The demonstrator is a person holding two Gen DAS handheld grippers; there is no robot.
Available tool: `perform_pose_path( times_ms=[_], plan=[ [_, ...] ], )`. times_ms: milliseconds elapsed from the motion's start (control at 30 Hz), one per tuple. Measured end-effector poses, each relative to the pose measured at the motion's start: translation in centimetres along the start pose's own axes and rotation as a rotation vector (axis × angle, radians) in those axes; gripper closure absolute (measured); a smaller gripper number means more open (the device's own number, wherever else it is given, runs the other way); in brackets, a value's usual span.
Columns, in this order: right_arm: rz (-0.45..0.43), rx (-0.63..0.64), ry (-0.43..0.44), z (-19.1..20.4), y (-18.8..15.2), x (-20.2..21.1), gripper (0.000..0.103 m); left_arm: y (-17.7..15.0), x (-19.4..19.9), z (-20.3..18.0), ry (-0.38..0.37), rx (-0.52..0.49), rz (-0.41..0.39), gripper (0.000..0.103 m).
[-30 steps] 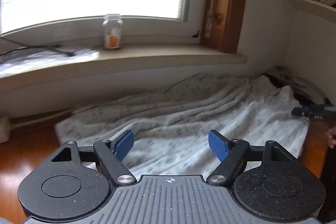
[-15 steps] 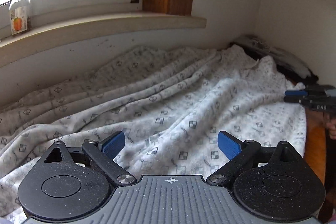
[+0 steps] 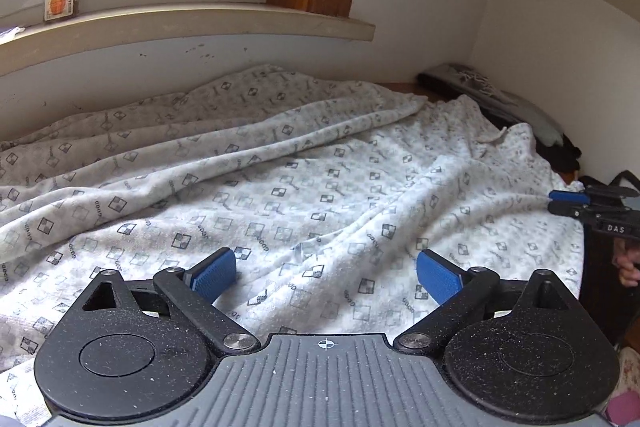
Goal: Fold clothes
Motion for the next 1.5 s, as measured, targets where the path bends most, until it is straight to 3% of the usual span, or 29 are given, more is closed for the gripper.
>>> perform_pose_path(
  times_ms=[167, 300, 467, 700, 833, 900, 1000, 1100, 1167, 1200, 1333, 1500],
  plan=[
    [-0.051, 0.012, -0.027, 1.7, 1.3, -1.8, 0.062, 0.1, 0.0, -0.4, 0.04, -0.028, -0.012, 0.001],
    [-0.122, 0.002, 0.061, 5.6, 1.7, -2.1, 0.062, 0.0, 0.2, 0.0, 0.039, -0.008, -0.027, 0.0],
    [-0.136, -0.052, 0.123, 9.7, 1.2, -3.6, 0.054, 0.0, 0.0, 0.5, 0.022, 0.024, -0.002, 0.0],
    [-0.213, 0.047, 0.028, 13.3, -2.1, -3.9, 0.05, 0.0, 0.0, 0.3, 0.031, 0.014, 0.001, 0.0],
    [-0.205, 0.022, 0.073, 13.3, -1.1, -2.8, 0.048, 0.0, -0.1, 0.2, 0.036, 0.007, 0.003, 0.0],
    [-0.18, 0.058, 0.09, 13.8, -0.9, -2.8, 0.041, 0.0, -0.1, 0.3, 0.034, 0.009, 0.002, 0.0],
    [-0.126, 0.115, 0.115, 14.6, -0.6, -3.3, 0.042, 0.0, 0.0, 0.4, 0.031, 0.016, -0.001, 0.0],
    [-0.147, 0.095, 0.141, 14.2, 2.1, -3.0, 0.047, 0.0, 0.1, 0.5, 0.03, 0.026, -0.004, 0.0],
    [-0.12, 0.08, 0.126, 13.5, 3.5, -3.9, 0.075, 0.0, 0.1, 0.5, 0.03, 0.031, -0.005, 0.0],
    [-0.1, 0.073, 0.114, 13.0, 4.2, -4.6, 0.078, -0.1, 0.1, 0.5, 0.03, 0.033, -0.005, 0.0],
    [0.065, 0.034, 0.13, 11.2, 4.3, -7.8, 0.079, -0.1, 0.1, 0.6, 0.033, 0.036, -0.004, 0.0],
    [0.096, 0.015, 0.174, 10.9, 4.5, -7.4, 0.075, -0.1, 0.2, 0.6, 0.033, 0.038, -0.007, 0.0]
  ],
)
Point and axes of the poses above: each gripper's, at about its wrist camera, not at the fingertips, and x roughly against the way its jaws point, z to its left, y to its top, the point moved 1 cm from there along -x, roughly the way its jaws point, and after that the axes turned 9 degrees about y, right-handed, at the moved point
